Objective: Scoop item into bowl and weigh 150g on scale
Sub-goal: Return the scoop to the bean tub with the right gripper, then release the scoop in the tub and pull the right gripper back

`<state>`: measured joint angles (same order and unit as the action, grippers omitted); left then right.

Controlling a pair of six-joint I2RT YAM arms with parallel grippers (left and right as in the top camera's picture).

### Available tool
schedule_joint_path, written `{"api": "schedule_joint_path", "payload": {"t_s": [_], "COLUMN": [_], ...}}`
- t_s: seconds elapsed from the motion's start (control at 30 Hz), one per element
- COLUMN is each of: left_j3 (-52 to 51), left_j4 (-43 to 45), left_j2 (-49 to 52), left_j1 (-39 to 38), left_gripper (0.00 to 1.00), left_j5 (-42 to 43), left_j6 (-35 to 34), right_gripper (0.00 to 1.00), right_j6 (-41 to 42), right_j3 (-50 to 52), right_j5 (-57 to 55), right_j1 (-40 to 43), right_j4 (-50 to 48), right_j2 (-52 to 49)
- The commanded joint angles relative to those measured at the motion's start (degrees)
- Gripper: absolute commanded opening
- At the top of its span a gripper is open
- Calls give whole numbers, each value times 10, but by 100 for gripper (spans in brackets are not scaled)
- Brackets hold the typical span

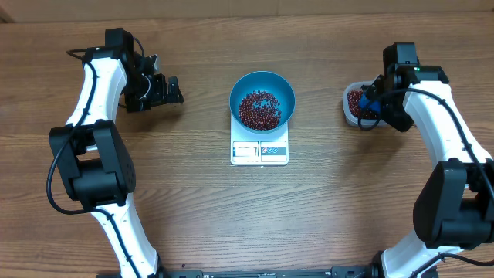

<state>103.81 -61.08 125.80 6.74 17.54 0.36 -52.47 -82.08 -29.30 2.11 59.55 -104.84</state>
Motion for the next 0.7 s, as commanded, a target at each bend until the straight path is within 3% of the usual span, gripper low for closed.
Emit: {"api": "schedule_joint_path", "payload": {"t_s": [0.0, 0.1, 0.2, 0.43, 0.53, 0.67], "left_j3": [4, 4, 4, 4, 4, 4], "left_j4": [0, 0, 0, 1, 0, 0], "left_j2": [5, 5, 5, 5, 5, 5], "left_j1": [-4, -4, -4, -4, -4, -4], "left_gripper": [100, 100, 100, 99, 100, 99], "left_j5": [-1, -1, -1, -2, -2, -1], "left_j6": [9, 9, 9, 9, 9, 9], "right_gripper": [60, 65, 67, 76, 61, 64], "right_j6": [66, 140, 148, 232, 242, 242], "right_j3": [3, -7, -39, -129, -128, -112], "right_j5": [23, 26, 57, 166, 318, 508], "right_j1": [-1, -1, -1, 42, 110, 238], "right_j4": [-20, -44, -40, 57, 119, 138], "right_j2": [11, 11, 20, 65, 76, 75]}}
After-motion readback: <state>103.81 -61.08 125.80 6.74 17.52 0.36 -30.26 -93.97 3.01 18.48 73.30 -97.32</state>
